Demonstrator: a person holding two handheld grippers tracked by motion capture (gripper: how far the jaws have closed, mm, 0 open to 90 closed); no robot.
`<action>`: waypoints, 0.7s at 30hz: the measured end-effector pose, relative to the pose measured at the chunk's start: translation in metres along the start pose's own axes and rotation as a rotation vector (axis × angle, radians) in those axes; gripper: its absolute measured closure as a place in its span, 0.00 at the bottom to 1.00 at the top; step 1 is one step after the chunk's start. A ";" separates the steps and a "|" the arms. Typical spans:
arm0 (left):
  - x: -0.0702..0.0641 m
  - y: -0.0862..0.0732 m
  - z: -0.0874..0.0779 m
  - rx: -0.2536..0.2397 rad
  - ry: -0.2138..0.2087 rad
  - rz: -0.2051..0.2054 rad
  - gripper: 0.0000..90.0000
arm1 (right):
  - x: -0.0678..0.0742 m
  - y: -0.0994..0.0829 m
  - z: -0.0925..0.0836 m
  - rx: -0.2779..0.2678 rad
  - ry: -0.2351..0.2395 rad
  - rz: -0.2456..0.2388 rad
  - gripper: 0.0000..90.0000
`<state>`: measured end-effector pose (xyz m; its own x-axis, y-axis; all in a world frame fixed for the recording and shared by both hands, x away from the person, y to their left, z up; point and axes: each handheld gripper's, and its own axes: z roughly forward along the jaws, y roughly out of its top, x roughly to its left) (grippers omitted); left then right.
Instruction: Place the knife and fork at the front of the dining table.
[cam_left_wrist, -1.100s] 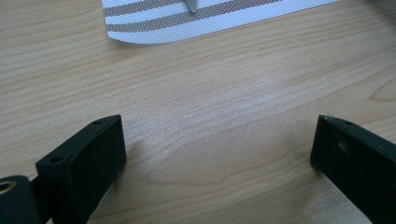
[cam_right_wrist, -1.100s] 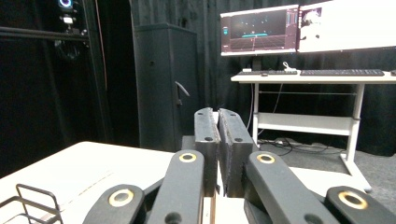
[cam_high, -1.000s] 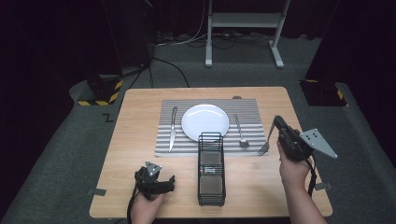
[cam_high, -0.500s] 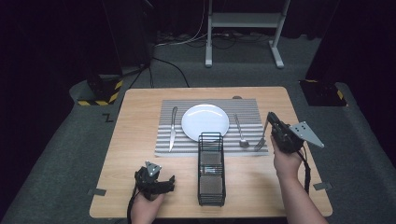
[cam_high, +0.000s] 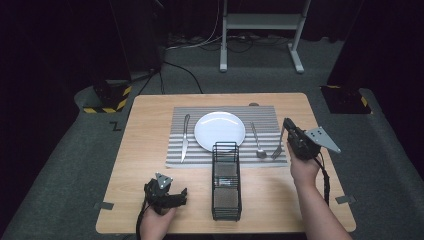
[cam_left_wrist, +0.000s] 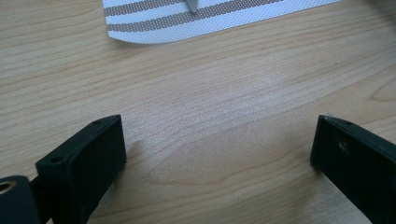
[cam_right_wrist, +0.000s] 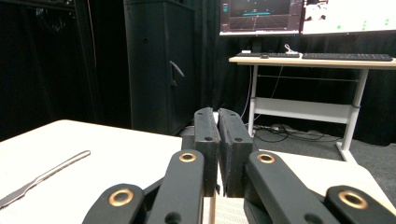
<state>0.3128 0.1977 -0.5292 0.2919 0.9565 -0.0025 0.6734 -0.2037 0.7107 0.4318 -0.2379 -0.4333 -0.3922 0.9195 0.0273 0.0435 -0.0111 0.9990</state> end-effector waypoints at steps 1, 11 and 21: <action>0.000 0.000 0.000 0.000 0.000 0.000 0.04 | 0.000 0.000 0.000 0.001 0.001 -0.004 0.97; 0.000 0.000 0.000 0.000 0.003 0.000 0.04 | 0.001 -0.002 0.005 0.009 0.013 -0.003 0.97; 0.000 0.000 0.000 -0.001 0.003 -0.001 0.04 | -0.002 -0.004 0.018 0.007 -0.002 0.023 0.97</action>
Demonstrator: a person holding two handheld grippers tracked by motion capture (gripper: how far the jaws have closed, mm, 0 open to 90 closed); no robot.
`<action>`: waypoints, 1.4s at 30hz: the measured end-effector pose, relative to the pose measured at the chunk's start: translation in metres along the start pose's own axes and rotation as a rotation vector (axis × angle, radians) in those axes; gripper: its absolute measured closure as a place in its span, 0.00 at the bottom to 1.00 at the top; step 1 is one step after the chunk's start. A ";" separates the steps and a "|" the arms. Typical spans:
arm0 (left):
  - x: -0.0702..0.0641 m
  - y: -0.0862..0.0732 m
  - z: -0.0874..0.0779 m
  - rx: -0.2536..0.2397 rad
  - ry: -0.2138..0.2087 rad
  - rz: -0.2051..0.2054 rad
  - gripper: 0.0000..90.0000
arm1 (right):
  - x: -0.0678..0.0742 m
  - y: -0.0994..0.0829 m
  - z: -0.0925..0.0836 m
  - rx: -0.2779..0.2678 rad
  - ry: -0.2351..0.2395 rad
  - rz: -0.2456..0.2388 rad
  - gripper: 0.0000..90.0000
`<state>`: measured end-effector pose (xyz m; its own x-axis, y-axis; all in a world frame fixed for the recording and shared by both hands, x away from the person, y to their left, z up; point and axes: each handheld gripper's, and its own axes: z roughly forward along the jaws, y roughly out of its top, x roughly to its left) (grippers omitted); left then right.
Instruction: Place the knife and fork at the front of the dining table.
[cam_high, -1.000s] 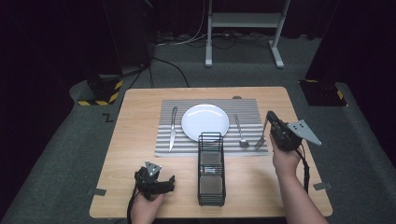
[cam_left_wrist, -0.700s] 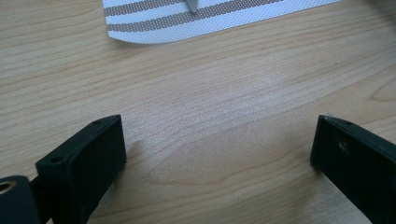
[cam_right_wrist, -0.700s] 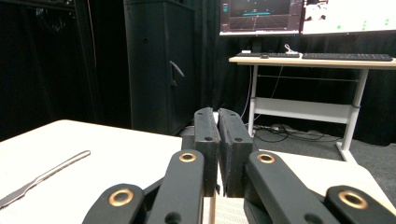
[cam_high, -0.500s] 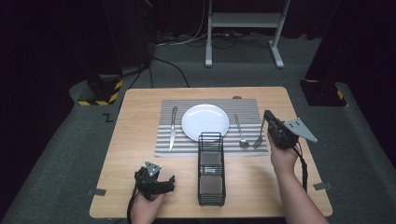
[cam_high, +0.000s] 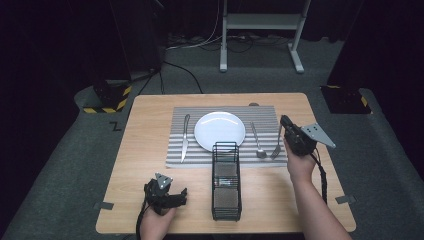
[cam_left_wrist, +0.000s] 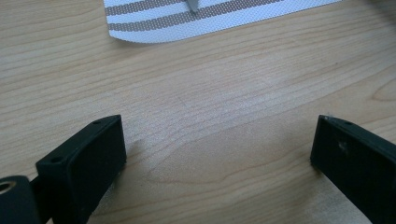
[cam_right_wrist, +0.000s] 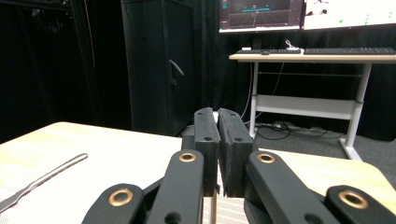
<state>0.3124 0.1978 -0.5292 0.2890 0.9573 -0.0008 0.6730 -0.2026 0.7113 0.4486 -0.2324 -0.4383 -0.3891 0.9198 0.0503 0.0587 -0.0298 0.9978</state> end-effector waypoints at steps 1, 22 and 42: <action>0.000 0.000 0.000 0.000 0.000 0.000 0.04 | 0.000 0.000 0.002 0.001 -0.002 0.008 0.97; 0.000 0.000 0.000 0.000 0.001 -0.003 0.04 | -0.002 0.003 0.013 0.022 0.032 0.027 0.97; 0.000 0.000 0.000 0.001 0.002 -0.002 0.03 | 0.000 0.004 -0.013 0.021 0.047 -0.011 0.97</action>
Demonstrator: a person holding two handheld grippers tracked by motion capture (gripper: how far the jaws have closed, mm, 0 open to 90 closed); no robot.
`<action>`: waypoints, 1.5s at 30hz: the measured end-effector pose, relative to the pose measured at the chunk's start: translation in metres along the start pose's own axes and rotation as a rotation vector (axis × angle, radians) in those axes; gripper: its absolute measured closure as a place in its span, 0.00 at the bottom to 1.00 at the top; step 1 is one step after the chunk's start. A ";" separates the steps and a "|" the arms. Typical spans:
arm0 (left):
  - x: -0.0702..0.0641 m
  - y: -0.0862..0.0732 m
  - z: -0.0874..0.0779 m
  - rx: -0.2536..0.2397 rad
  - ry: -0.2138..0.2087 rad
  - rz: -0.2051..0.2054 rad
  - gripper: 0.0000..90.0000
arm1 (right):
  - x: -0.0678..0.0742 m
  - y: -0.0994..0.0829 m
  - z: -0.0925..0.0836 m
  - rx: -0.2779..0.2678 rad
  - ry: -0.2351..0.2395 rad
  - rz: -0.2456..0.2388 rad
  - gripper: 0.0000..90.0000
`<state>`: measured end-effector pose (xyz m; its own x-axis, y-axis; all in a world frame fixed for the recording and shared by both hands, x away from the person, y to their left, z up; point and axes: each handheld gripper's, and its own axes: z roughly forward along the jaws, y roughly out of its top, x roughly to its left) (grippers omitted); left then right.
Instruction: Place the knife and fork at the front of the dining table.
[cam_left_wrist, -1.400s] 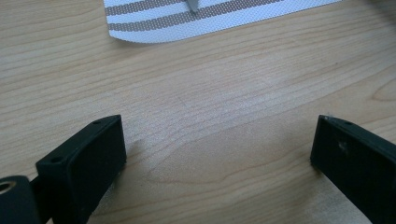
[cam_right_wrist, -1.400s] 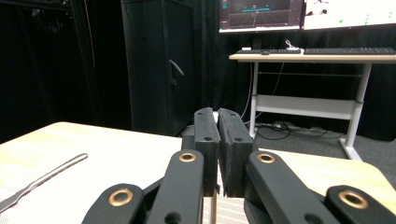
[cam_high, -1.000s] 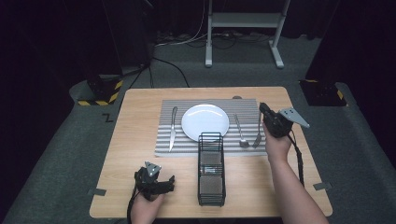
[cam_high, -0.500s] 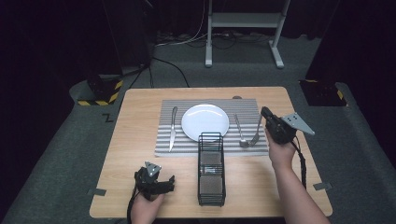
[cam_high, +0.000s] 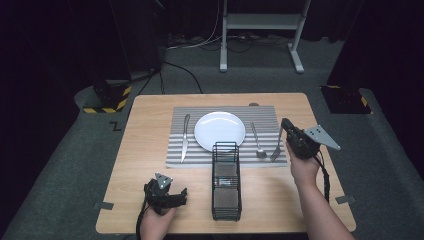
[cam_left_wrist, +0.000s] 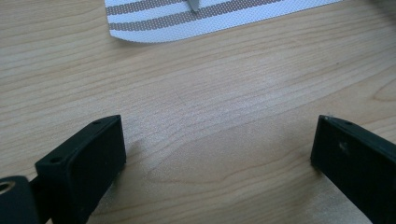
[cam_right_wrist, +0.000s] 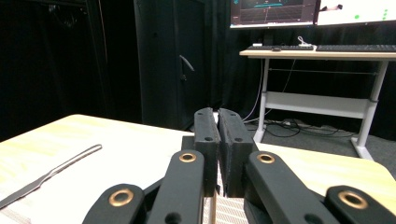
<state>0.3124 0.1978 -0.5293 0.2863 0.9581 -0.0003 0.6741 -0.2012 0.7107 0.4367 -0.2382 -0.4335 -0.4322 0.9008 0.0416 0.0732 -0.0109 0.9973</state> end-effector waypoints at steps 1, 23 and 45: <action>0.000 0.000 0.000 0.000 0.000 0.000 0.03 | 0.000 0.000 0.002 0.000 -0.002 0.001 0.97; 0.000 0.000 0.000 -0.004 0.000 -0.011 0.03 | -0.005 -0.002 0.035 0.032 -0.030 0.029 0.97; 0.002 0.000 0.000 -0.005 -0.018 -0.011 0.02 | -0.020 -0.031 0.103 0.118 -0.084 0.065 0.96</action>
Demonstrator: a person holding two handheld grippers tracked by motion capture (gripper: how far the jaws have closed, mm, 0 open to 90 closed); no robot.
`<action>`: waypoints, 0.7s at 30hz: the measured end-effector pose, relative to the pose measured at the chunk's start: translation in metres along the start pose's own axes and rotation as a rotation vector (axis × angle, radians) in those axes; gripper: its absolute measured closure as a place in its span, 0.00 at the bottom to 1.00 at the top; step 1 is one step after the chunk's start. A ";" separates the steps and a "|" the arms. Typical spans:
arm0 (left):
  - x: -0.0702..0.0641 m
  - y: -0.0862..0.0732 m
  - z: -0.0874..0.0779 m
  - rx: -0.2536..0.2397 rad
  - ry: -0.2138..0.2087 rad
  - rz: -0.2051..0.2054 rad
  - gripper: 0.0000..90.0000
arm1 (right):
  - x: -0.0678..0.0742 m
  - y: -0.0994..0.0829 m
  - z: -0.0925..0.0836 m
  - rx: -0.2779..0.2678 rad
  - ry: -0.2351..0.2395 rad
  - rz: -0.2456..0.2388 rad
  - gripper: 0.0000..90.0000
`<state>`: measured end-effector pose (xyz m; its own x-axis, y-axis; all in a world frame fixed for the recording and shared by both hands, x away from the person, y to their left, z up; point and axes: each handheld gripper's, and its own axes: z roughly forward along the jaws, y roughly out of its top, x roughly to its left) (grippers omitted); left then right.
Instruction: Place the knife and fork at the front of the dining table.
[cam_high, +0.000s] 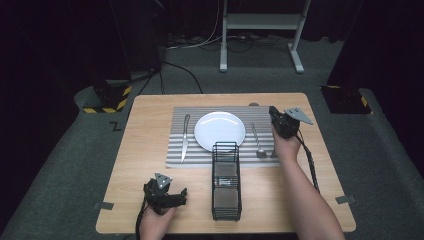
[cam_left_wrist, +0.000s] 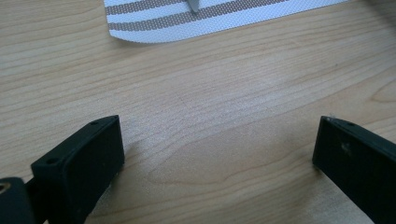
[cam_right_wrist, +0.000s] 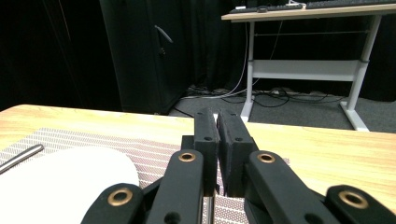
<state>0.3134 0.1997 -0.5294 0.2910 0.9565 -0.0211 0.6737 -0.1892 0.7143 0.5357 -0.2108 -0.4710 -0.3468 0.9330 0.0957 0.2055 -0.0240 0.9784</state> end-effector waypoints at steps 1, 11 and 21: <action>0.000 0.000 0.000 0.000 0.002 0.001 0.02 | 0.001 0.000 0.001 -0.001 -0.001 -0.002 0.96; -0.001 0.000 0.000 0.007 0.007 0.006 0.02 | 0.001 -0.002 0.013 0.054 -0.025 -0.020 0.96; -0.001 0.000 0.000 0.006 0.011 0.006 0.03 | -0.008 -0.007 0.018 0.076 -0.051 -0.009 0.96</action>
<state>0.3125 0.1987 -0.5293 0.2874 0.9578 -0.0089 0.6760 -0.1963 0.7102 0.5537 -0.2113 -0.4822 -0.3027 0.9501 0.0759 0.2724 0.0099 0.9621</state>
